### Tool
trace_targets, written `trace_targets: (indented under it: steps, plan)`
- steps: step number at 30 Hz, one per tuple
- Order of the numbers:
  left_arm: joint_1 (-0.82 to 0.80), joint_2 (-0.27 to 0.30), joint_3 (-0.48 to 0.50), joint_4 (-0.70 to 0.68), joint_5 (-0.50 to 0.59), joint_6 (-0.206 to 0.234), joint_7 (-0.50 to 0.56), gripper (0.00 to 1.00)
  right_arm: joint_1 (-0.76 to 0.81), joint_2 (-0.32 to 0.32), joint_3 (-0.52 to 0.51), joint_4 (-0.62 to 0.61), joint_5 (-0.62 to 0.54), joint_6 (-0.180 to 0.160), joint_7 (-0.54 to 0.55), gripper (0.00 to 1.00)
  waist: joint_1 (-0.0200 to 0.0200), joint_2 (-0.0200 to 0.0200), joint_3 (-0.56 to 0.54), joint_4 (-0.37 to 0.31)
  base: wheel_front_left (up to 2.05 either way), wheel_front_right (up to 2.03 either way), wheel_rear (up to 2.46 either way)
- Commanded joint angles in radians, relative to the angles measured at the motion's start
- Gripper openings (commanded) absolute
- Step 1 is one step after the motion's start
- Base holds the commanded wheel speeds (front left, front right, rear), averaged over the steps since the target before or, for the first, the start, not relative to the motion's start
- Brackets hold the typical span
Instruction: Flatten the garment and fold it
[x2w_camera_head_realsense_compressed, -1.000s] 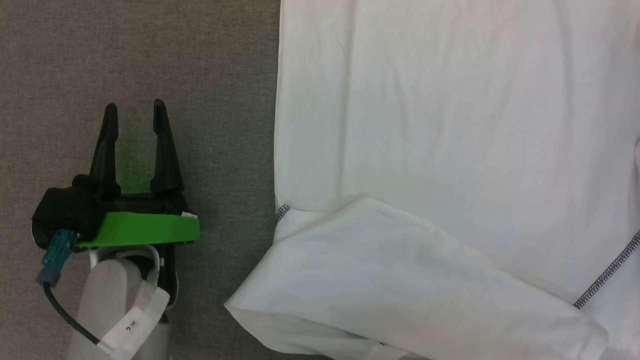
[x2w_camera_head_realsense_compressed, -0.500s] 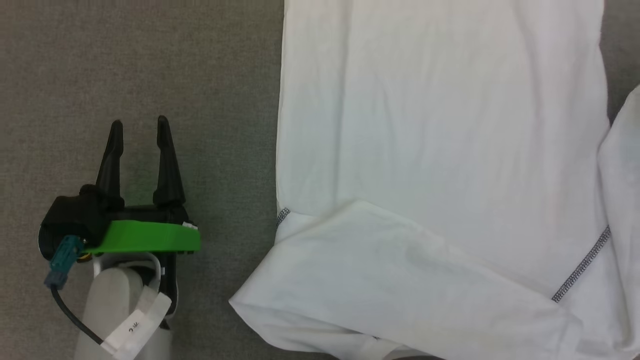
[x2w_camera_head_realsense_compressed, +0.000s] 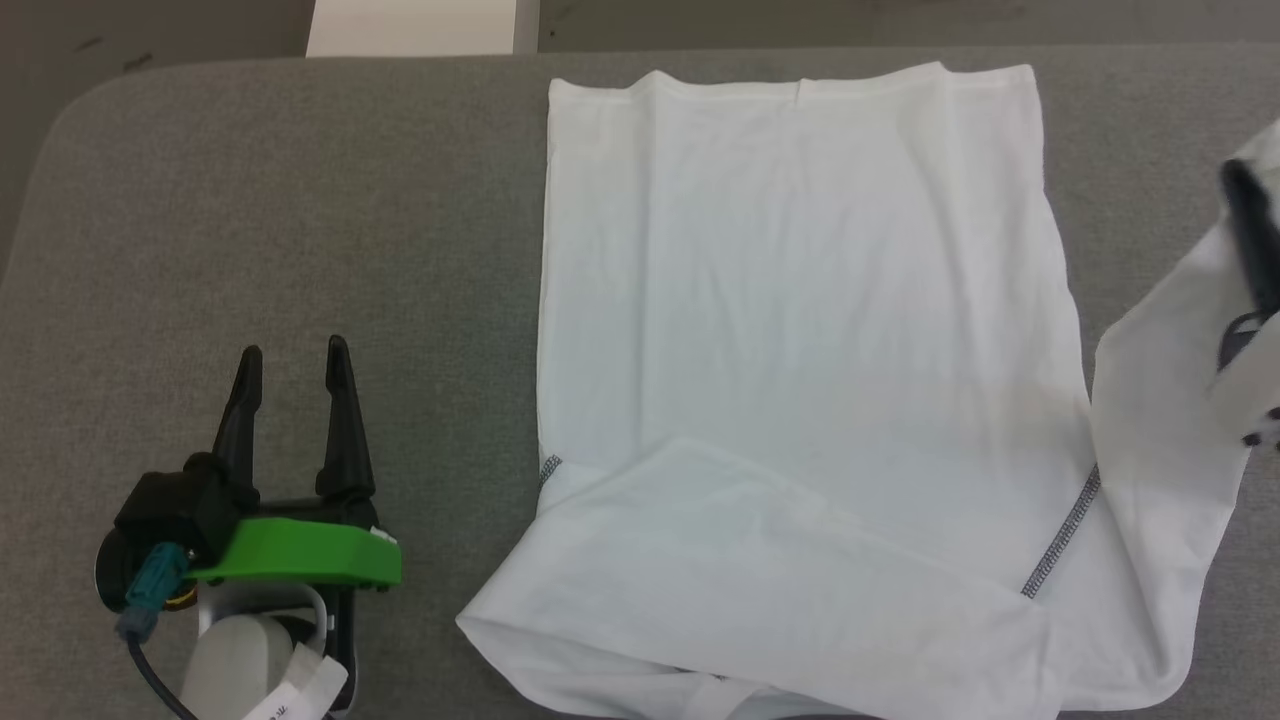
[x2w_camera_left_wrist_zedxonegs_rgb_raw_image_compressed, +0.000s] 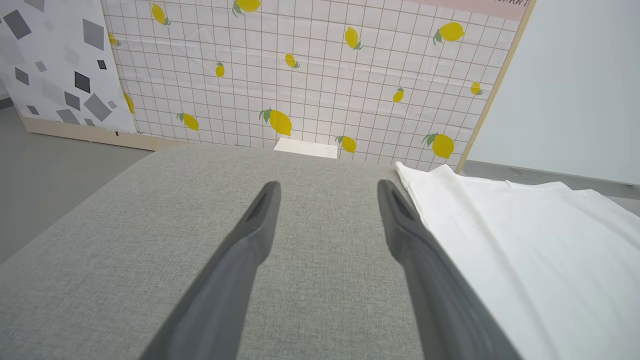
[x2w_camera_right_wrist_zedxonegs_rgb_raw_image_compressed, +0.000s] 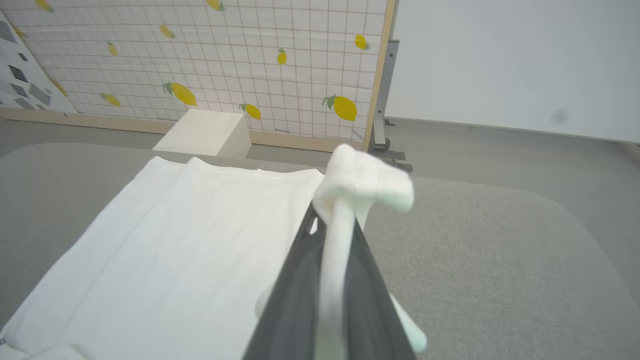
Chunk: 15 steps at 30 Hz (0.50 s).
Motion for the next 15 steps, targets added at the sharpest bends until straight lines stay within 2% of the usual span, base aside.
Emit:
trace_targets:
  steps: [1,4,7,15]
  plan:
    - [0.019,-0.005,-0.001,0.003,0.008,-0.006,-0.005,1.00,0.021,0.009,0.041,-0.045,0.001,-0.002,0.031,0.00,0.0001,0.0000,-0.060,-0.029,0.00,0.00,0.00]
    - [0.028,-0.007,-0.008,0.008,0.007,-0.007,-0.005,1.00,0.032,0.012,0.144,-0.107,-0.007,-0.002,0.080,0.00,0.0001,0.0000,-0.074,-0.024,0.00,0.00,0.00]
    - [0.030,-0.008,-0.017,0.010,0.004,-0.008,-0.005,1.00,0.018,0.019,0.263,-0.114,-0.023,-0.002,0.106,0.00,0.0001,0.0000,-0.079,-0.014,0.00,0.00,0.00]
    - [0.025,-0.010,-0.041,0.017,-0.005,-0.011,-0.005,1.00,-0.055,0.057,0.544,0.055,-0.019,-0.002,0.089,0.00,0.0001,0.0000,-0.071,0.029,0.00,0.00,0.00]
